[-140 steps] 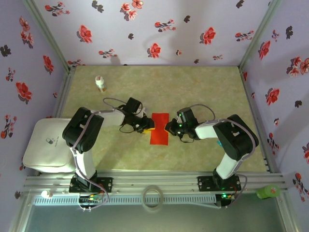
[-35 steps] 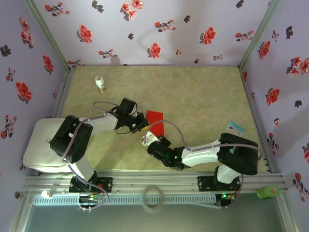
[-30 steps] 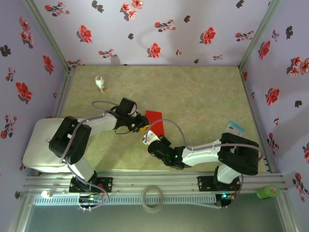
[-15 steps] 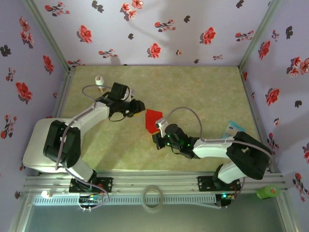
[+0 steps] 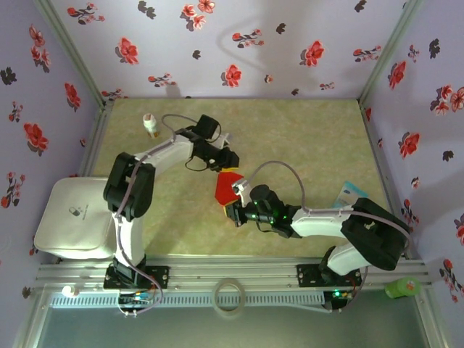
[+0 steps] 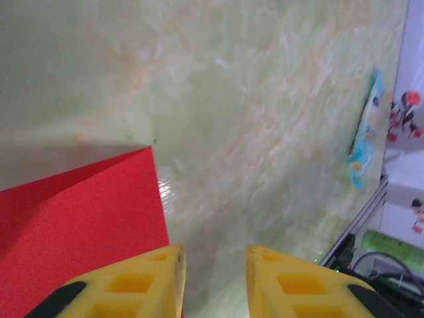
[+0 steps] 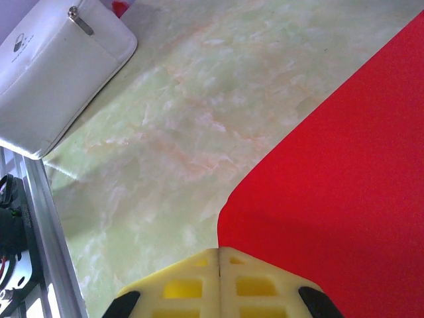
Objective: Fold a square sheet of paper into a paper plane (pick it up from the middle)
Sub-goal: Third fold the triangle at the center of the table.
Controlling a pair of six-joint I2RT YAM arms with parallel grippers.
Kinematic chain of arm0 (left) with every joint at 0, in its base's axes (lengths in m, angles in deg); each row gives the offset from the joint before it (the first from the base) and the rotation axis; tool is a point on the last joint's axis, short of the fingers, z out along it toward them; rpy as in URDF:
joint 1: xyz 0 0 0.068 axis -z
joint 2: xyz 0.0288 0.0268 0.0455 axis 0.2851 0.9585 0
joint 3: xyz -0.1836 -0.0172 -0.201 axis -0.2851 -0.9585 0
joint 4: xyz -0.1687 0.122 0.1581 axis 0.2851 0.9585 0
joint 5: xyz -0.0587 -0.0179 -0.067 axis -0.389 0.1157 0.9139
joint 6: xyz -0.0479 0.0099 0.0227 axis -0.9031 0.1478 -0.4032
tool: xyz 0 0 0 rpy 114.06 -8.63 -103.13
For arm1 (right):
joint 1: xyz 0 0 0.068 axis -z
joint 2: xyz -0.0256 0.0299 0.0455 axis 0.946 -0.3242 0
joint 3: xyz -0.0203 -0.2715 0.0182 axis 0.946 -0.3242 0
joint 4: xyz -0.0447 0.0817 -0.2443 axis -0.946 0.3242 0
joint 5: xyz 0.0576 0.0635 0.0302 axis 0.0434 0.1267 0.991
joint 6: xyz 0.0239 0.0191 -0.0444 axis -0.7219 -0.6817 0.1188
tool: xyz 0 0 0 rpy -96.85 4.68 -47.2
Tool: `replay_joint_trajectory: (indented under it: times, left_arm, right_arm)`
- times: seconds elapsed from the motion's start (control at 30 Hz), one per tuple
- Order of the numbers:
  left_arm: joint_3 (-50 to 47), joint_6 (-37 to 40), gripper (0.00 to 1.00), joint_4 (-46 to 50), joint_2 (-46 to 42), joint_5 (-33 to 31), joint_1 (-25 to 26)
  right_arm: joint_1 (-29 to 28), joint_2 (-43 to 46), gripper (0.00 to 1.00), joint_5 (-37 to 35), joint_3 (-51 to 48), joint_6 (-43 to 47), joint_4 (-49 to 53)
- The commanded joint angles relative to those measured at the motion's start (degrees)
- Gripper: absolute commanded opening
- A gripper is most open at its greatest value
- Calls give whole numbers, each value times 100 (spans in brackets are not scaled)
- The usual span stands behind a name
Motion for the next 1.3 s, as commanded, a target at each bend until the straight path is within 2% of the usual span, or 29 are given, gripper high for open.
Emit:
replay_joint_trajectory:
  times: [0.0, 0.1, 0.4, 0.77, 1.27]
  left_arm:
    - [272, 401, 26, 622, 357, -69, 111]
    - [334, 407, 22, 825, 577, -498, 119]
    - [208, 577, 20, 980, 950, -888, 129]
    - [-12, 559, 19, 875, 996, -932, 128]
    - [-30, 431, 20, 760, 951, -891, 137]
  right_arm:
    - [52, 39, 0, 51, -24, 50, 55]
    - [54, -8, 0, 59, 54, 80, 174]
    - [51, -140, 0, -142, 95, 148, 282]
    - [54, -154, 0, -1178, 396, 661, 1199]
    - [71, -576, 0, -1938, 870, 958, 1775]
